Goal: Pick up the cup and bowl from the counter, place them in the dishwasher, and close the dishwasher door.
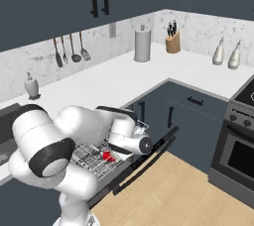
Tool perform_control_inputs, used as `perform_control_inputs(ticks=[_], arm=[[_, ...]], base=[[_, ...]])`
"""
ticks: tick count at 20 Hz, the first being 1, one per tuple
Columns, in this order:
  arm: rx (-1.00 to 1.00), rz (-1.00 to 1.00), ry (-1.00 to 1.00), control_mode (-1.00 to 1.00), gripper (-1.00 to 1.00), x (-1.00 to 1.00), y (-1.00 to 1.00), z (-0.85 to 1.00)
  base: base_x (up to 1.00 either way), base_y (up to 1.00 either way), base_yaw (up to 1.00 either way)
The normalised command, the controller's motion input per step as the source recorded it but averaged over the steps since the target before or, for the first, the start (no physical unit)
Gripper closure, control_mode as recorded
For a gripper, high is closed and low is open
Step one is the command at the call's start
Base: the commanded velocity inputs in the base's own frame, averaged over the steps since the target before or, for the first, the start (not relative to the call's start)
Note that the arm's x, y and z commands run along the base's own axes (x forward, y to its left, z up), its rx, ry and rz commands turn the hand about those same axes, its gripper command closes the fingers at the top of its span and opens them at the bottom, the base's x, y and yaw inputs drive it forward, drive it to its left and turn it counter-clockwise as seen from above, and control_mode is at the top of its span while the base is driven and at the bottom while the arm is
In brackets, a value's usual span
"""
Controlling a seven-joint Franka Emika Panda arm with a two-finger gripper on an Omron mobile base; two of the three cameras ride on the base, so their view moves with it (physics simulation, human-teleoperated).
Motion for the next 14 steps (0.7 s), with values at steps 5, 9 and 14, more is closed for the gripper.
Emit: perform_control_inputs(ticks=[5,9,14], arm=[[0.00,0.15,-0.04,-1.00,-1.00,-0.18,-1.00,0.98],[0.00,0.19,-0.02,-1.00,-1.00,-0.08,-1.00,0.37],[0.00,0.28,-0.12,-1.00,-1.00,-0.12,-1.00,-0.21]], base=[[0.00,0.00,0.00],[0.00,0.00,0.00],[0.00,0.00,0.00]])
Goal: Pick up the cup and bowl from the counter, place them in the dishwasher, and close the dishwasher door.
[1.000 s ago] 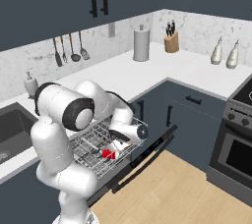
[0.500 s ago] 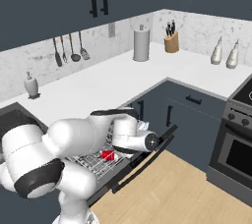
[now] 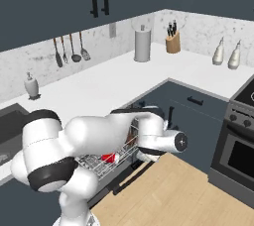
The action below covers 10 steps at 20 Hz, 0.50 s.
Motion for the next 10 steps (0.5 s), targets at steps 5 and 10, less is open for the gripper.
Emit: perform_control_inputs(ticks=[5,10], arm=[[0.04,0.27,-0.08,-1.00,-1.00,-0.03,-0.96,-0.73],[0.07,0.27,-0.06,-1.00,-1.00,0.00,-0.48,-1.00]], base=[[0.00,0.00,0.00],[0.00,0.00,0.00]])
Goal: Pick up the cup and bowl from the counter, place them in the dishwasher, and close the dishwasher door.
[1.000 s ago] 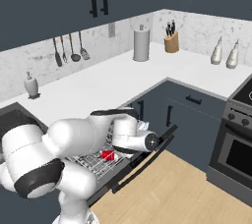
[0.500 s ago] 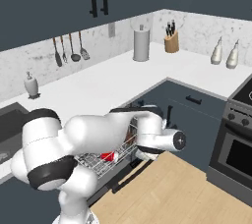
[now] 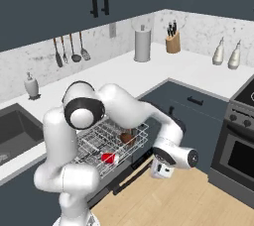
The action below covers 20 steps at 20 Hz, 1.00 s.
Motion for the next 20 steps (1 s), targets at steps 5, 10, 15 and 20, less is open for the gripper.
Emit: perform_control_inputs(ticks=[5,10,15,20], arm=[[0.17,0.14,0.00,-1.00,-1.00,0.10,-0.13,-1.00],[0.31,0.02,0.02,-1.00,-1.00,0.08,-0.39,-0.90],[0.34,0.00,0.05,-1.00,-1.00,0.20,-0.22,-0.79],[0.23,0.04,0.03,-1.00,-1.00,0.51,0.17,-0.59]], base=[[0.00,0.00,0.00],[0.00,0.00,0.00],[0.00,0.00,0.00],[0.00,0.00,0.00]])
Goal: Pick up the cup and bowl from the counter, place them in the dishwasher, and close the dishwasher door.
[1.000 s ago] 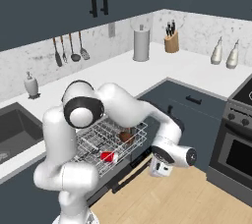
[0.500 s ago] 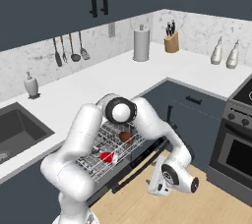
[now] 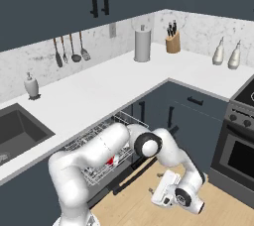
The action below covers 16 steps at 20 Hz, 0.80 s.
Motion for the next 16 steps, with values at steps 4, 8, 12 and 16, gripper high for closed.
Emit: perform_control_inputs(ticks=[4,8,12,16], arm=[[0.18,0.04,0.05,-1.00,-1.00,0.81,0.29,-0.39],[0.16,0.03,0.04,-1.00,-1.00,0.75,0.34,-0.19],[0.15,0.02,0.00,-1.00,-1.00,0.35,0.39,-0.01],[0.12,0.00,0.00,-1.00,-1.00,0.13,0.55,0.00]], base=[[0.00,0.00,0.00],[0.00,0.00,0.00],[0.00,0.00,0.00],[0.00,0.00,0.00]])
